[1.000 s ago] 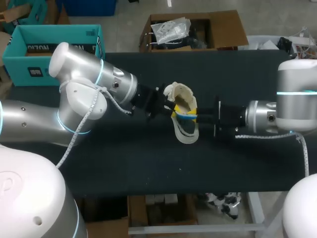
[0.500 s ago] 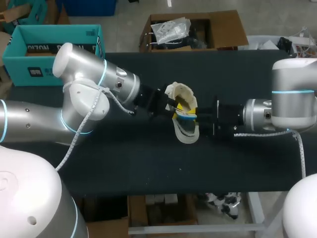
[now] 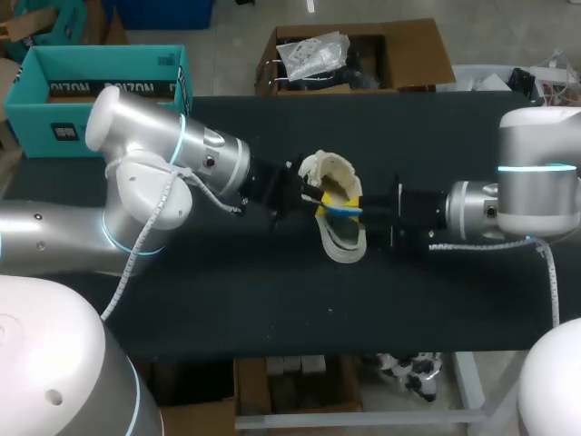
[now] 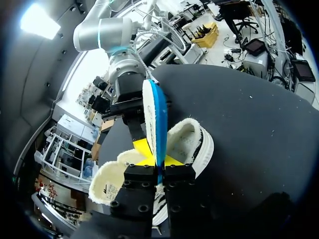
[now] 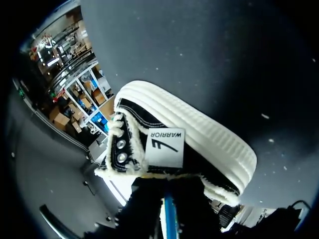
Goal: Open the shoe tongue, take the insole out of the shoe, put the insole back into the shoe, and pack the shoe into the shoebox
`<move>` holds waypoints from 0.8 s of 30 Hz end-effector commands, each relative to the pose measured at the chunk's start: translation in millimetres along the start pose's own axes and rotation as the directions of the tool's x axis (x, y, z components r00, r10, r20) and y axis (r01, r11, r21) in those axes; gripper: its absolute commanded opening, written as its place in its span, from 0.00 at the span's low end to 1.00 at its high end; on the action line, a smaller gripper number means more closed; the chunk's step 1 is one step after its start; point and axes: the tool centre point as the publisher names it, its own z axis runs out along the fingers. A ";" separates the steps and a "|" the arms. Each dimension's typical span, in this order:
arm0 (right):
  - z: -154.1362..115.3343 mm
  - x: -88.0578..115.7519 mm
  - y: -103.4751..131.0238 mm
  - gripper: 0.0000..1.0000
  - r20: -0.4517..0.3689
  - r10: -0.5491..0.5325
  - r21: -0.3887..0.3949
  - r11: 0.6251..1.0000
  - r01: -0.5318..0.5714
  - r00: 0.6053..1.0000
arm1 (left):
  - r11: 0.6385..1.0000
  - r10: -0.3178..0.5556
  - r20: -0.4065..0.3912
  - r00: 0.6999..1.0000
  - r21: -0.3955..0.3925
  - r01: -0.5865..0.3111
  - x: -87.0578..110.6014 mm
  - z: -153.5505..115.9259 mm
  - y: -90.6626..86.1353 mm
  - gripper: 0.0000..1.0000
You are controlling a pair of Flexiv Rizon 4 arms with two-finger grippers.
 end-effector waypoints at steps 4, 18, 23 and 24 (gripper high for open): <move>-21.3 0.1 -23.8 0.39 -0.024 -0.027 0.009 1.000 0.027 0.999 | 1.000 -0.005 0.000 1.000 0.001 0.005 2.0 3.4 3.1 0.00; -18.3 -3.5 -35.4 0.00 -0.035 -0.048 0.058 0.997 0.050 0.998 | 1.000 -0.007 0.003 1.000 -0.012 0.007 -2.2 10.5 8.4 0.00; -7.0 -1.2 -24.6 0.00 -0.021 -0.054 0.055 0.997 0.056 0.998 | 0.999 -0.017 0.000 1.000 -0.047 0.017 -1.3 14.7 16.7 0.00; -5.0 -0.5 -22.9 0.00 -0.018 -0.055 0.054 0.997 0.056 0.998 | 0.999 -0.021 0.001 1.000 -0.050 0.021 -1.3 15.0 18.3 0.00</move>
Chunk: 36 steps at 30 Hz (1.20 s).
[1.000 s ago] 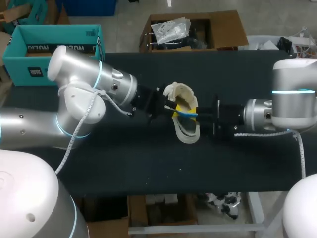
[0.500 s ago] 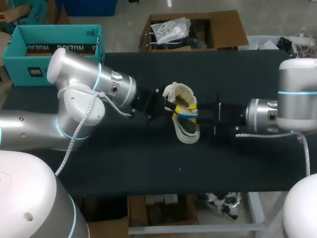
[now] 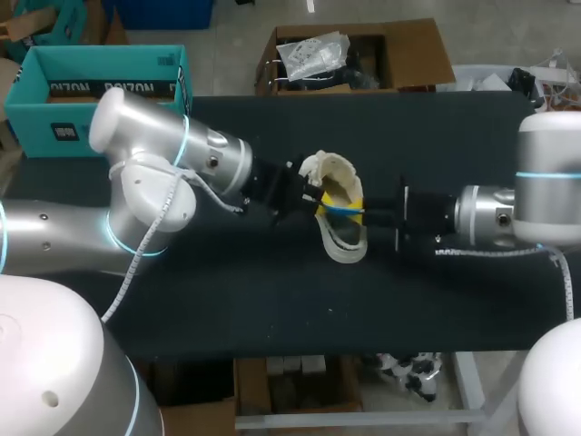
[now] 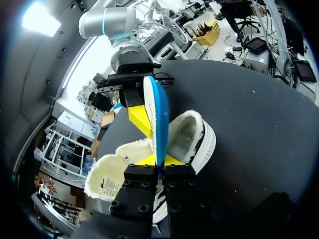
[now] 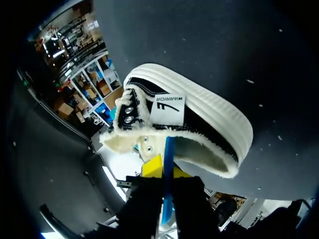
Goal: Open the shoe tongue, take the insole out of the shoe, put the insole back into the shoe, and pack the shoe into the shoebox
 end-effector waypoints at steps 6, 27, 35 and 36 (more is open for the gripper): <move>18.1 3.6 18.1 0.00 0.020 -0.003 -0.010 1.000 0.004 1.000 | 0.999 -0.021 0.002 1.000 -0.024 0.021 -2.3 11.7 12.4 0.00; 8.7 1.0 34.1 0.00 0.021 0.024 -0.076 0.997 -0.023 0.999 | 1.000 -0.011 0.027 1.000 0.030 0.010 2.0 2.0 -8.4 0.28; 6.6 -0.6 27.0 0.14 0.019 0.023 -0.089 0.996 -0.022 1.000 | 1.000 -0.015 0.022 1.000 0.020 0.015 4.4 6.7 -6.6 0.00; 4.5 -0.7 24.0 0.35 0.018 0.019 -0.093 0.996 -0.017 1.000 | 1.000 -0.015 0.021 1.000 0.019 0.014 4.5 7.0 -6.7 0.00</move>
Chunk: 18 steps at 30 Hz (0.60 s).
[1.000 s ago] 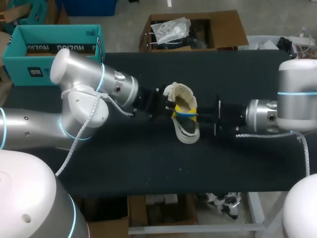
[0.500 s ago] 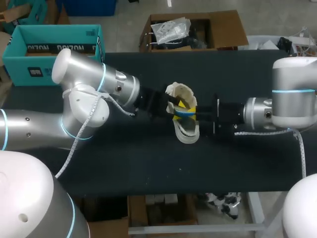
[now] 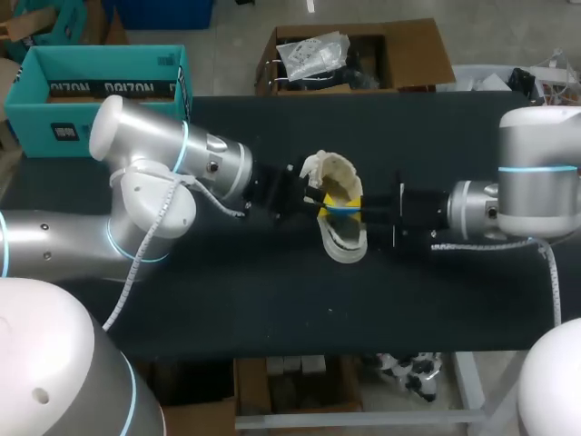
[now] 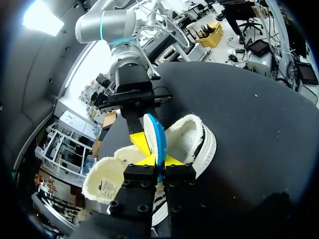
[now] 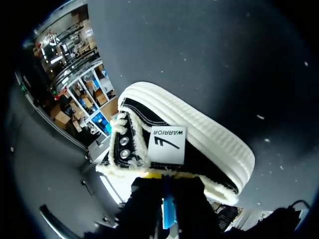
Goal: Open the shoe tongue, take the insole out of the shoe, put the insole back into the shoe, and pack the shoe into the shoebox
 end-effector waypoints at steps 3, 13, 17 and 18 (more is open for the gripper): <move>-15.8 -1.4 -18.2 0.47 -0.012 -0.025 -0.027 0.999 0.024 1.000 | 1.000 0.003 0.001 1.000 -0.007 -0.003 1.9 4.5 0.5 0.00; -29.2 -3.9 -41.1 0.38 0.001 -0.081 -0.053 0.995 0.081 0.997 | 1.000 0.003 0.005 1.000 -0.006 -0.003 1.6 6.0 -0.3 0.00; -24.1 -5.5 -40.8 0.18 0.012 -0.079 -0.046 0.996 0.080 0.997 | 1.000 0.002 0.006 1.000 -0.004 -0.002 1.5 6.4 -0.4 0.00; -22.6 -5.3 -40.3 0.09 0.015 -0.079 -0.044 0.996 0.079 0.997 | 1.000 0.002 0.006 1.000 -0.005 -0.002 1.5 6.4 -0.4 0.00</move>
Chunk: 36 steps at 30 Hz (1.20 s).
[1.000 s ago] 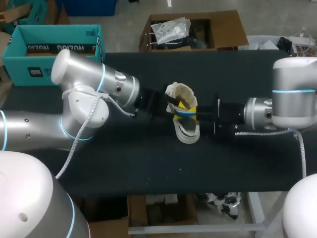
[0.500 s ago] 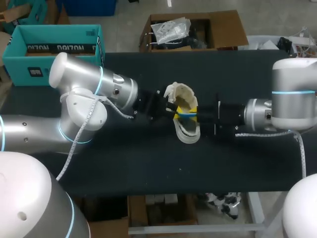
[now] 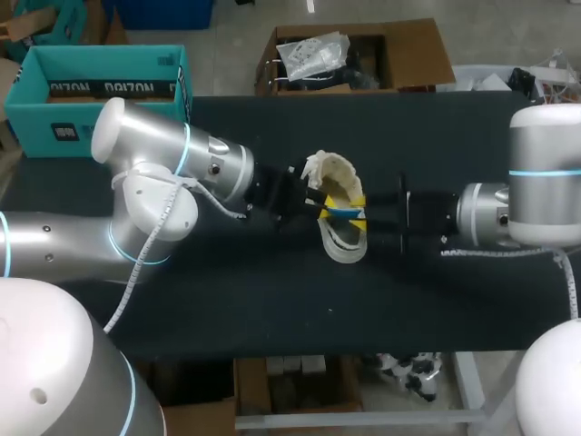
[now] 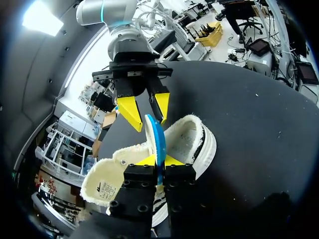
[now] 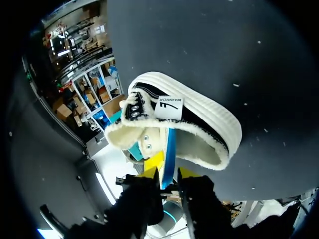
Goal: Open the shoe tongue, take the insole out of the shoe, put the insole back into the shoe, and pack the shoe into the shoebox
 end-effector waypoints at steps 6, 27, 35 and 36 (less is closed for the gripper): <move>8.8 0.7 2.6 0.05 0.015 0.004 0.010 1.000 -0.004 1.000 | 1.000 -0.001 0.014 1.000 -0.003 0.001 0.4 0.8 0.1 0.00; 28.5 -3.5 21.5 0.00 0.058 0.030 -0.004 1.000 -0.030 0.998 | 0.999 -0.031 0.011 0.999 -0.031 0.031 -1.7 11.5 22.2 0.00; 32.1 -5.7 26.0 0.00 0.079 0.026 -0.018 1.000 -0.025 0.997 | 0.999 -0.044 0.023 0.999 -0.013 0.044 -2.9 5.2 20.8 0.38; 30.2 -6.0 25.3 0.00 0.081 0.023 -0.023 1.000 -0.021 0.996 | 0.999 -0.043 0.023 0.999 -0.011 0.043 -2.9 3.0 19.5 0.67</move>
